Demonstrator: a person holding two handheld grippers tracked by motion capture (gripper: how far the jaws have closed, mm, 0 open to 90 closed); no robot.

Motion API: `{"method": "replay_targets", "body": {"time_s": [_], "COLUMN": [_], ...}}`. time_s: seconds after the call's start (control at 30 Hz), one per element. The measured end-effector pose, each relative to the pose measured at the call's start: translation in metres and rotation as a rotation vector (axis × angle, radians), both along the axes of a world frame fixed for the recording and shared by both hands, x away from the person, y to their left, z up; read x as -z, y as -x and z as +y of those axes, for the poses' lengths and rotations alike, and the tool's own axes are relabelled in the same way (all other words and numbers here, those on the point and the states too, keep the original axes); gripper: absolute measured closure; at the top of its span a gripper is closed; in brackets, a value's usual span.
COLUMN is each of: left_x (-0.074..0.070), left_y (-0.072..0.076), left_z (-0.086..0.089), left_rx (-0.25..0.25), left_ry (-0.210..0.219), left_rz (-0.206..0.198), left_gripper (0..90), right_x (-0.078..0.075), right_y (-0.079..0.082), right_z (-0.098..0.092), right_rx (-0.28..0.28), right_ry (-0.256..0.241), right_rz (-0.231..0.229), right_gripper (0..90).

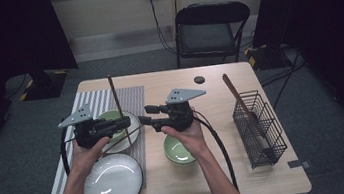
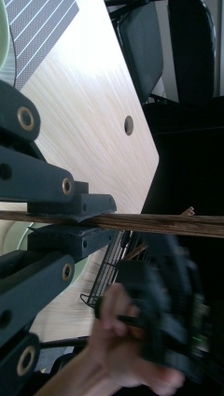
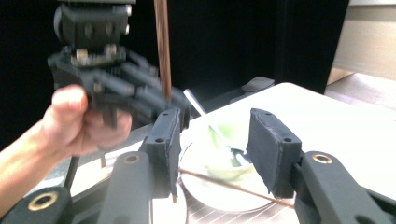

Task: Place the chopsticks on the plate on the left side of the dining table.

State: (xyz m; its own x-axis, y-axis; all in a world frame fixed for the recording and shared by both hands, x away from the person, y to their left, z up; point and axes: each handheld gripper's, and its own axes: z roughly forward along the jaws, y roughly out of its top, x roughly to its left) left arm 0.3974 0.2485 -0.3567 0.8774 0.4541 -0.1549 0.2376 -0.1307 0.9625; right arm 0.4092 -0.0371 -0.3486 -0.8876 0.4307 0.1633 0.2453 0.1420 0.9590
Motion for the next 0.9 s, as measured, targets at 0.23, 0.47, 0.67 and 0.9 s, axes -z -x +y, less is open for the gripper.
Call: {"method": "replay_targets", "body": {"time_s": [0.23, 0.47, 0.67, 0.9], "left_x": [-0.006, -0.006, -0.004, -0.003], "left_y": [0.004, 0.003, 0.004, 0.002], "left_z": [0.001, -0.002, -0.008, -0.008], "left_rx": [0.006, 0.011, 0.021, 0.035], "left_ry": [0.020, 0.016, 0.014, 0.020], "left_rz": [0.001, 0.006, 0.011, 0.019], "left_gripper": [84.9, 85.0, 85.0, 85.0], "right_x": [0.029, 0.037, 0.037, 0.040], "right_y": [0.002, 0.003, 0.004, 0.003], "right_z": [0.022, 0.039, 0.048, 0.049], "right_rx": [-0.079, -0.152, -0.149, -0.152], "right_ry": [0.043, 0.077, 0.054, 0.028], "right_rz": [0.066, 0.076, 0.053, 0.047], "right_gripper": [46.6, 37.8, 52.6, 73.4]}}
